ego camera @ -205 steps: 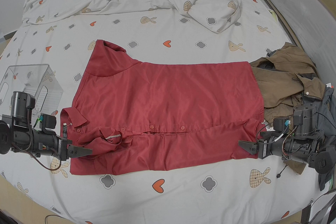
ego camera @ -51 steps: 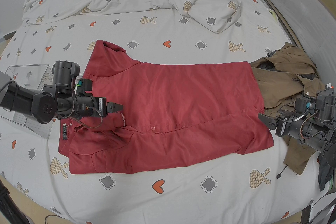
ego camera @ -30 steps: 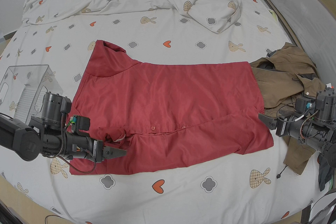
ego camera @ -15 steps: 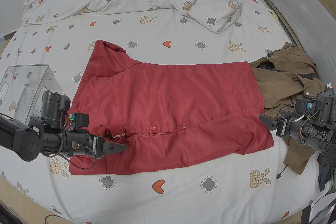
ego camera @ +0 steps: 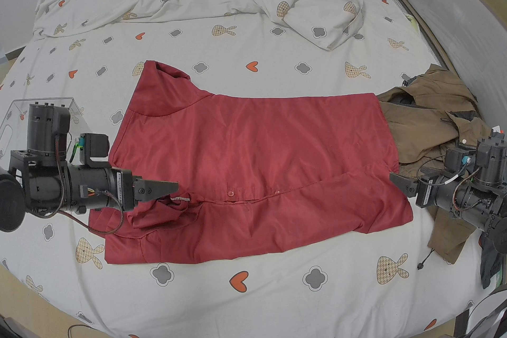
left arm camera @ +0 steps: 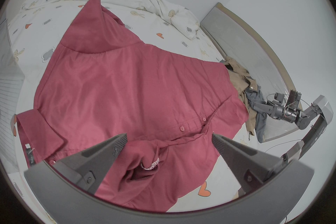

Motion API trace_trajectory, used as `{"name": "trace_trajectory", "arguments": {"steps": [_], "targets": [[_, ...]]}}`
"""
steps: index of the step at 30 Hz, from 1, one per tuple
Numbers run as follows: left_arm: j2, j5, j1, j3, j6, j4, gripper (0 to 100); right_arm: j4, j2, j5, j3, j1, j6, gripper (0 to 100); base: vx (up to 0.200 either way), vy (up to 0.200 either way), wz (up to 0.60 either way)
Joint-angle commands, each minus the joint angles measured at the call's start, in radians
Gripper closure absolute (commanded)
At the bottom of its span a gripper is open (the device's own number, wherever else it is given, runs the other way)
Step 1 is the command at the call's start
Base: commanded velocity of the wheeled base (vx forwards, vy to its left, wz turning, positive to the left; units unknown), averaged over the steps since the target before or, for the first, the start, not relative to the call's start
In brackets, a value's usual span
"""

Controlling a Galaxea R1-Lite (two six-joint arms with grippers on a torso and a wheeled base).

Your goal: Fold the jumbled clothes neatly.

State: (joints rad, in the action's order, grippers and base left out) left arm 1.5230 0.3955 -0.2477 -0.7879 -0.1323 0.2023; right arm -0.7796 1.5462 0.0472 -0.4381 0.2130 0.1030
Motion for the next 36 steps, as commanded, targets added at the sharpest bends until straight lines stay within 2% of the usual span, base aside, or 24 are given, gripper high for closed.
{"name": "trace_trajectory", "arguments": {"steps": [1, 7, 17, 33, 36], "targets": [[0.138, -0.006, 0.004, -0.076, -0.003, 0.011, 0, 0.000, 0.003, 0.000, 0.001, 0.003, 0.000, 0, 0.000, 0.000, 0.00], [0.269, -0.026, -0.005, -0.116, -0.007, 0.071, 0, 0.000, 0.005, 0.000, 0.002, 0.002, 0.000, 0, 0.000, 0.000, 0.00], [0.246, -0.026, -0.059, -0.100, -0.030, 0.097, 0, -0.001, 0.026, 0.000, 0.002, 0.003, 0.000, 0, 0.000, 0.000, 0.00], [0.236, -0.029, -0.114, 0.030, -0.029, 0.103, 0, -0.001, 0.028, 0.000, 0.002, 0.003, 0.000, 0, 0.000, 0.000, 0.00], [0.276, -0.029, -0.122, 0.058, -0.030, 0.143, 0, -0.001, 0.026, 0.000, 0.002, 0.003, 0.000, 0, 0.000, 0.000, 0.00]]}}
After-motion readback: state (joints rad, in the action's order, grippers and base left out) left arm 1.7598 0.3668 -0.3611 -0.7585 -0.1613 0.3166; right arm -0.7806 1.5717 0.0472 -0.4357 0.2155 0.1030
